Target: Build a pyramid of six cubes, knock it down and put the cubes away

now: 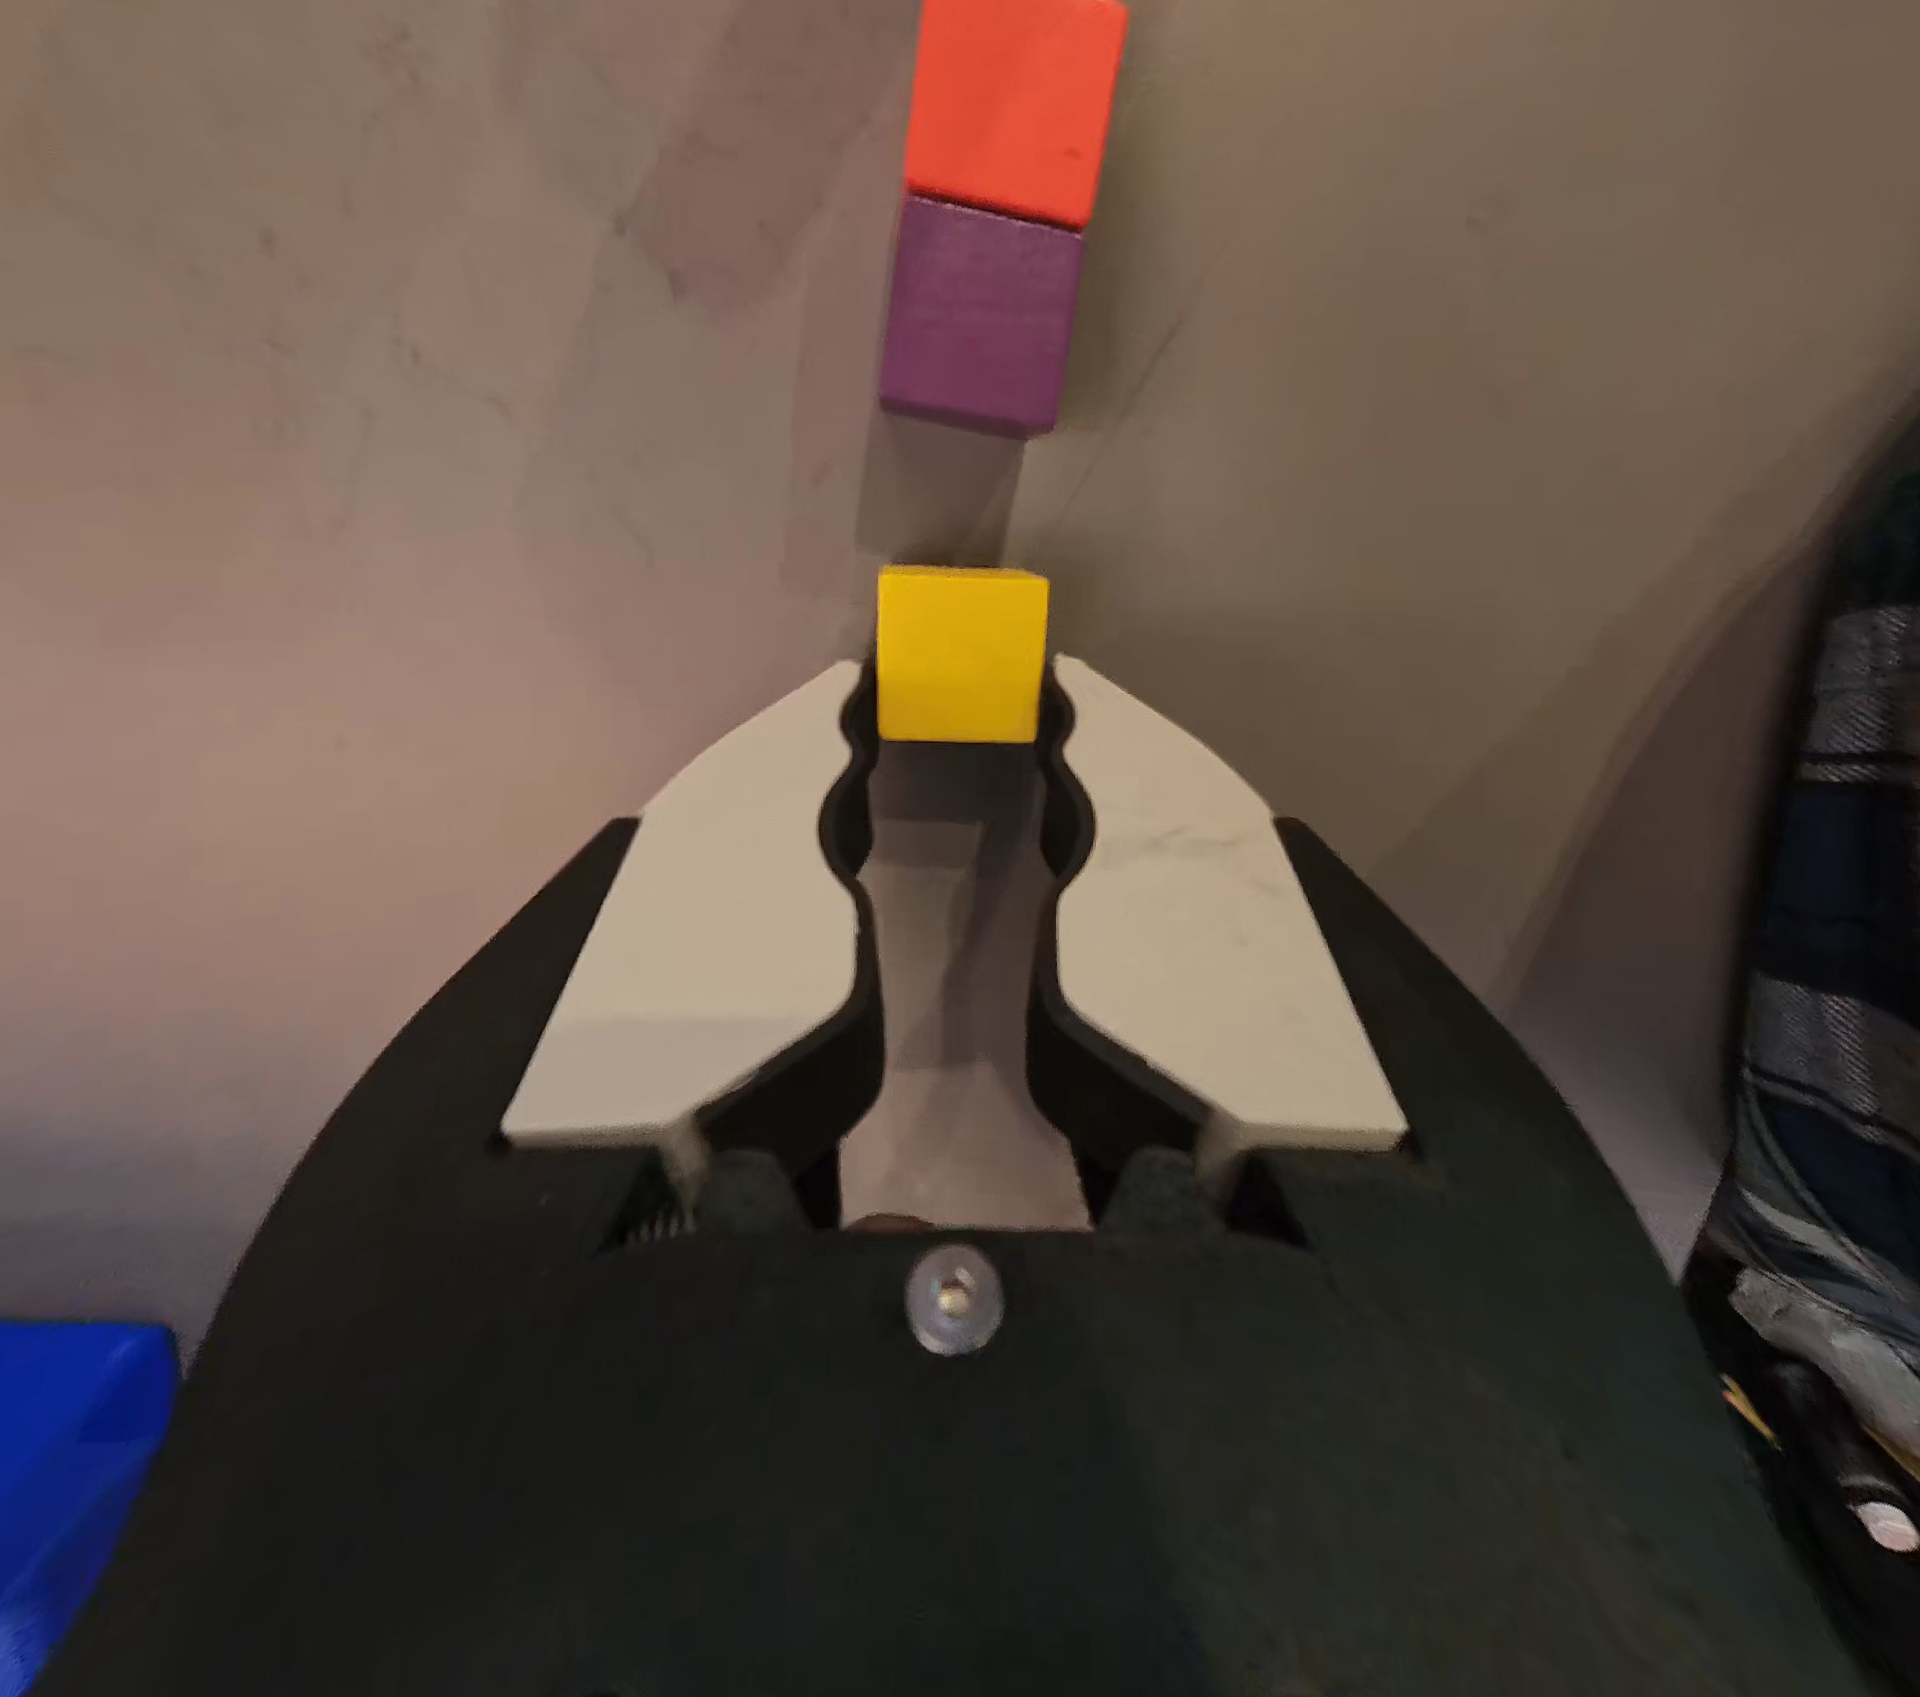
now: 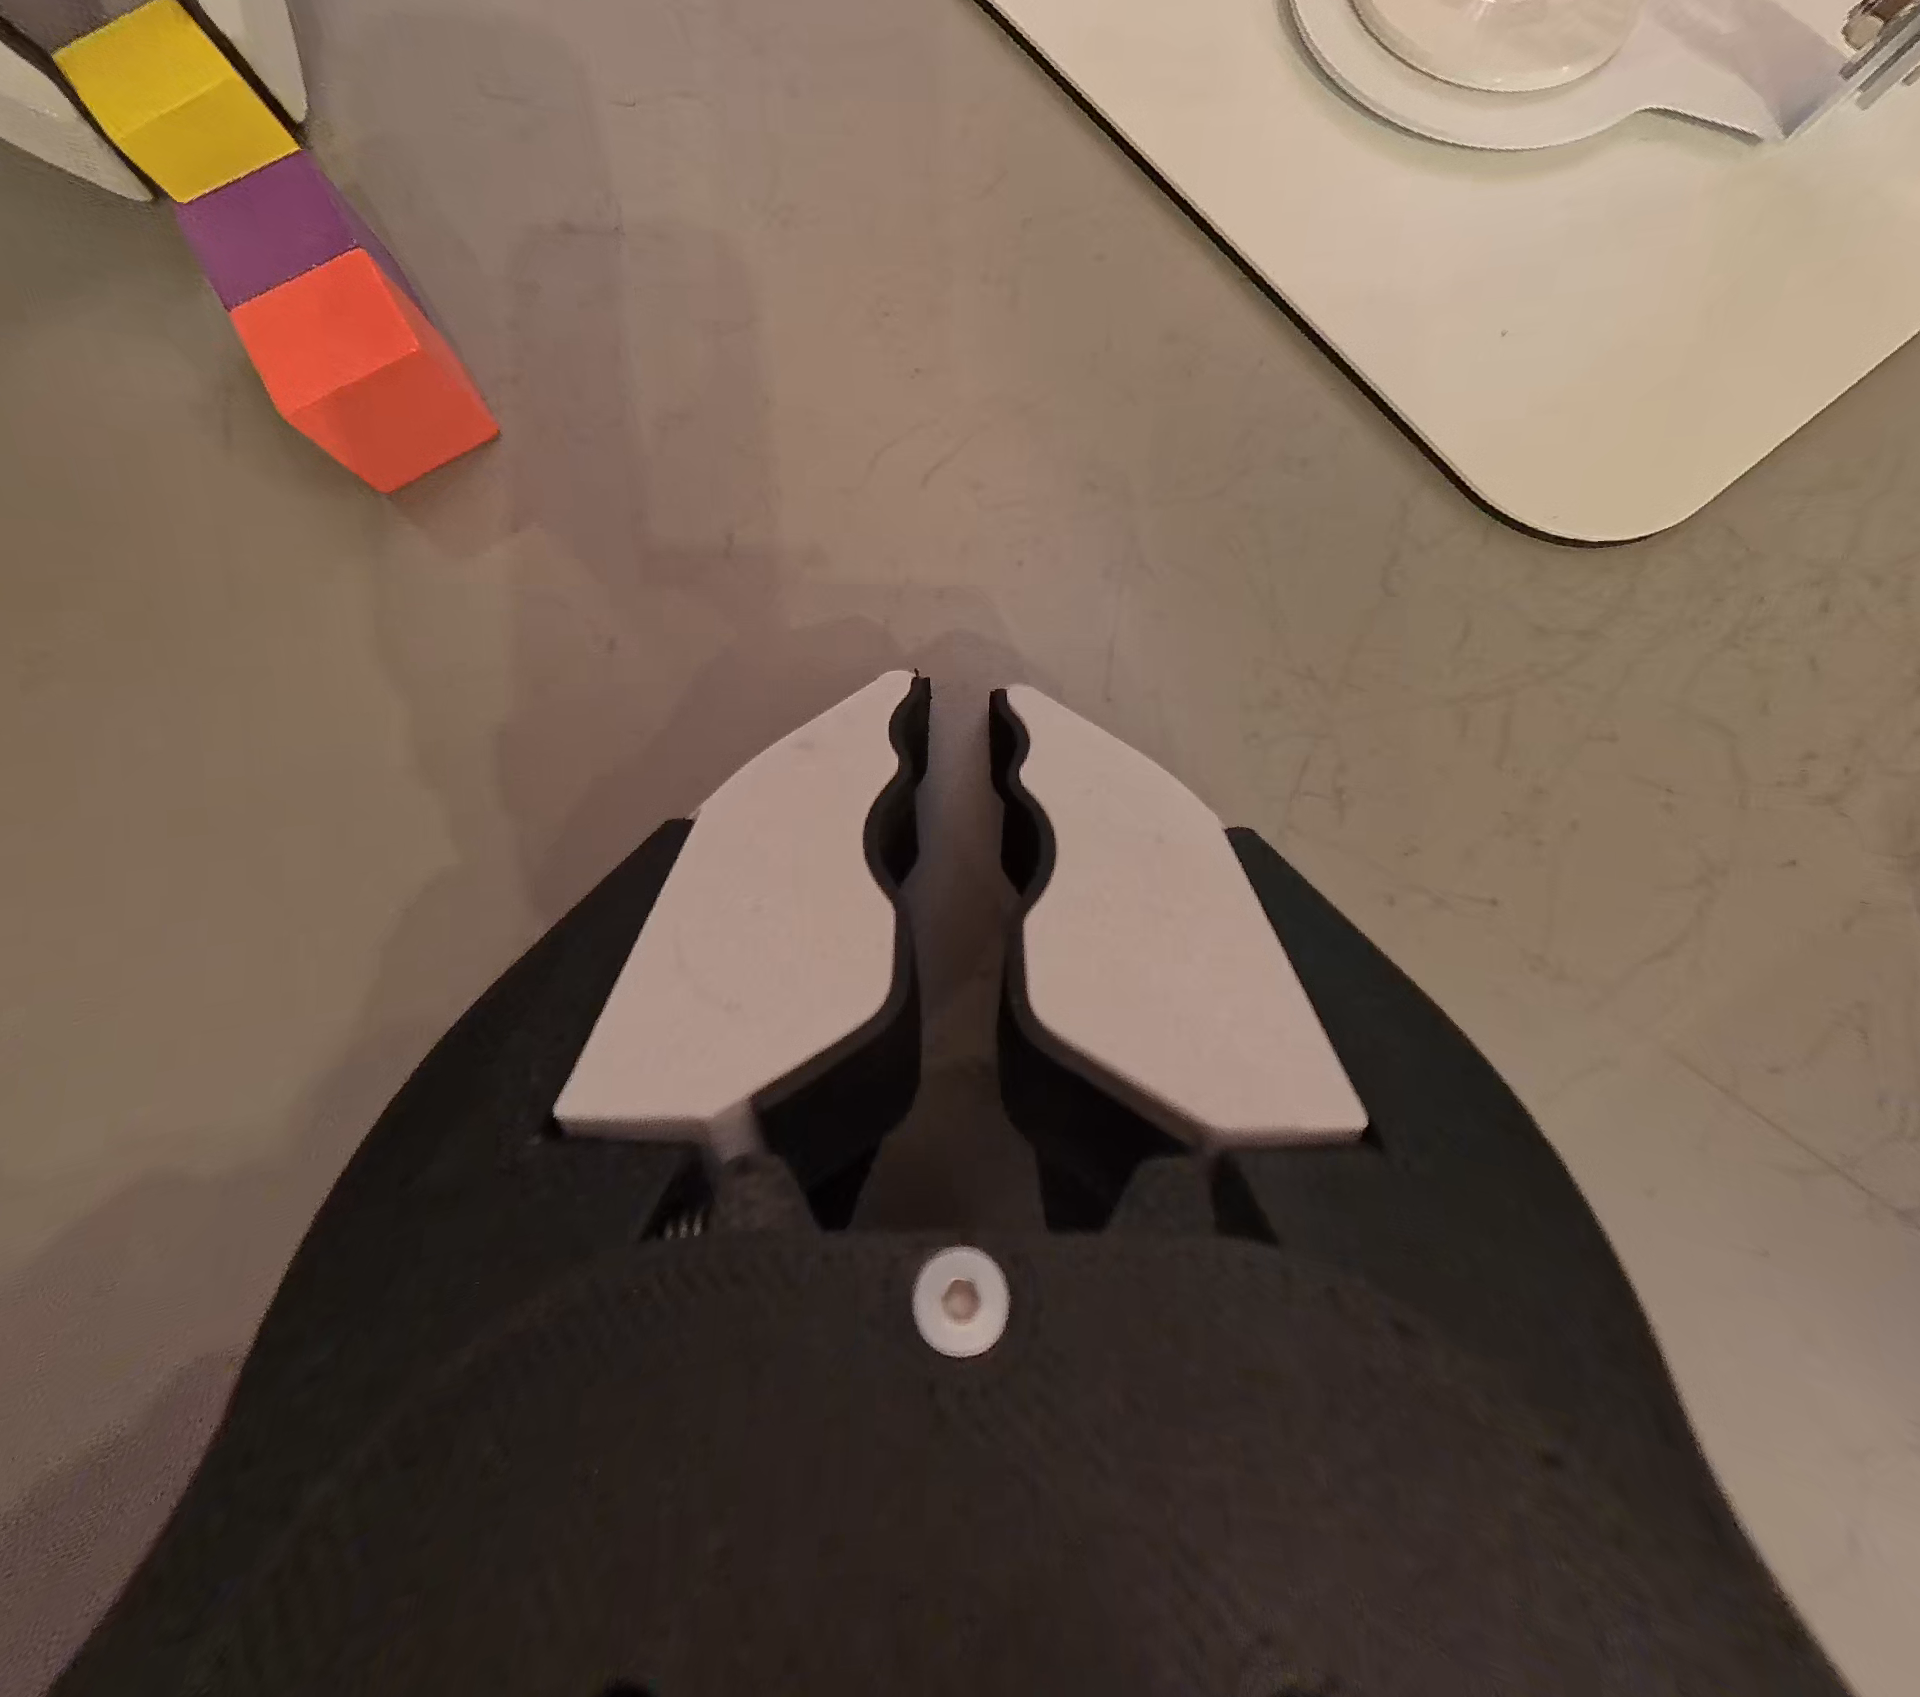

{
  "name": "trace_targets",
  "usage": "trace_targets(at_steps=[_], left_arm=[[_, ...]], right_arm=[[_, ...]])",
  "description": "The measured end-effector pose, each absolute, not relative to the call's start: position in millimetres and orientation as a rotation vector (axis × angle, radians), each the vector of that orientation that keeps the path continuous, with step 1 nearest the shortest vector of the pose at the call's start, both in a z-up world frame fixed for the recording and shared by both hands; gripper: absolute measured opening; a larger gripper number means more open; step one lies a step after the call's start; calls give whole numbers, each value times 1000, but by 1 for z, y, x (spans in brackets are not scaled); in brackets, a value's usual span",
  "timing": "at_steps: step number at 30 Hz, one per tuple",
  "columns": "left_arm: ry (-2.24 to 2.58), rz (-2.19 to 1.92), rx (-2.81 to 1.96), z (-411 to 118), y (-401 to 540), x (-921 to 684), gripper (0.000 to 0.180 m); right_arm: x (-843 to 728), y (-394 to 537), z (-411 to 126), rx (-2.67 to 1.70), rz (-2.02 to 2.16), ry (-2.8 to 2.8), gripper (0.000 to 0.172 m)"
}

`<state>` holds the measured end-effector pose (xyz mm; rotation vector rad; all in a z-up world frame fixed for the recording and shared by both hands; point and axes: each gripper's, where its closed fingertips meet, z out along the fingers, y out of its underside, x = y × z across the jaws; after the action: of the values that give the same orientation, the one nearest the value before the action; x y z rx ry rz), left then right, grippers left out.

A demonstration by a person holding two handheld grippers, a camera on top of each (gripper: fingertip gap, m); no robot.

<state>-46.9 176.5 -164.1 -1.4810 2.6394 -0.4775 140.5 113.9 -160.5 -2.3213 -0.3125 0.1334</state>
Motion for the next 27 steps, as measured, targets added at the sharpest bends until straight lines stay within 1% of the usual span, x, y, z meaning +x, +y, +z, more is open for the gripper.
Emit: trace_targets(at_steps=[27], left_arm=[[2700,-529,-1368,-164,167,-27,28]], right_arm=[[141,115,-160,-2321,133,-309,10]])
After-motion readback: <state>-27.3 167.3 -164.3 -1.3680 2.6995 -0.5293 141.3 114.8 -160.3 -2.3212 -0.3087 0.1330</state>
